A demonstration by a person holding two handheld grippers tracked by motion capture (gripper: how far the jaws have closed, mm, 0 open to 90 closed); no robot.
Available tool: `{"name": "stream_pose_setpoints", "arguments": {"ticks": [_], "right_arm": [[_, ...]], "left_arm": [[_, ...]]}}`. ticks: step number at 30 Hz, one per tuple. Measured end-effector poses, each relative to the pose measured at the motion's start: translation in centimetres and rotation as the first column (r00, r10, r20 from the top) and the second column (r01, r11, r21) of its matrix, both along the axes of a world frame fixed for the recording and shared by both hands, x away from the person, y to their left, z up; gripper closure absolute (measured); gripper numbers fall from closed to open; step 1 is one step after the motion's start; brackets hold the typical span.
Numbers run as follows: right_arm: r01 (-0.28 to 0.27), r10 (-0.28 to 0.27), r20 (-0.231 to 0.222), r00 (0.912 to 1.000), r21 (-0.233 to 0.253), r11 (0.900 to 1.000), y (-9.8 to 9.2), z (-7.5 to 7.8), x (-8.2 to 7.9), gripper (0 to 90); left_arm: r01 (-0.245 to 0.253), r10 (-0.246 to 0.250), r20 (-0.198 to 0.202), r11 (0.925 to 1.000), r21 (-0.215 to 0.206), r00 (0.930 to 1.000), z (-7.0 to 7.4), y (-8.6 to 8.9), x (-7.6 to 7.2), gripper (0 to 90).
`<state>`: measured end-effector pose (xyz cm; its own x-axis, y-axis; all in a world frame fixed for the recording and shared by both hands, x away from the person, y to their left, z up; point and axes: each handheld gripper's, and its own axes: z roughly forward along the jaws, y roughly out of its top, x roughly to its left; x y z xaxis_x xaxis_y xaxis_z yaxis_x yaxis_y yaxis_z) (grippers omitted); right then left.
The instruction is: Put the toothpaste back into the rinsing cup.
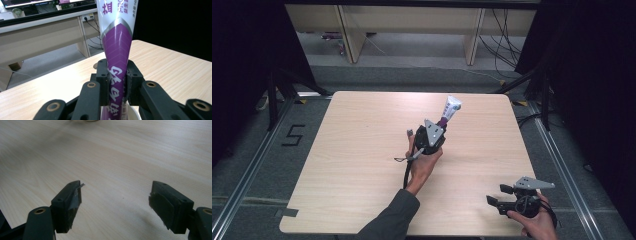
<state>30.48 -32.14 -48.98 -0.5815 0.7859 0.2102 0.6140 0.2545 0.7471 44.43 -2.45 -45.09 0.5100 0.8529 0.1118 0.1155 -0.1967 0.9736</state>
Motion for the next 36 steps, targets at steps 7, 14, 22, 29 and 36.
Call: {"name": "stream_pose_setpoints", "arguments": {"ticks": [7,14,22,29,36], "right_arm": [[-0.007,0.007,-0.010,0.9999,0.000,1.000,0.0,0.0,0.0,26.5],[-0.004,0.004,-0.004,1.0000,0.003,1.000,0.1,0.0,0.0,26.5],[-0.017,0.017,0.015,0.9997,-0.019,1.000,-0.1,-0.1,0.2,26.5],[-0.012,0.013,0.010,0.9999,-0.027,1.000,-0.1,-0.1,0.2,26.5],[-0.014,0.014,0.000,0.9999,-0.016,1.000,0.0,-0.2,0.2,26.5]], "left_arm": [[-0.002,0.003,-0.013,1.0000,0.007,0.9999,-0.8,0.1,0.0,76.5],[0.005,-0.004,-0.010,0.9993,0.037,0.9999,-1.6,0.3,0.2,76.2],[-0.012,0.014,-0.040,0.9992,0.037,0.9991,-2.3,0.7,0.1,73.3],[-0.011,0.013,-0.048,0.9990,0.043,0.9988,-2.3,0.9,-0.1,70.7],[-0.030,0.031,-0.015,0.9966,0.077,0.9994,-1.9,1.0,-0.4,63.7]]}}
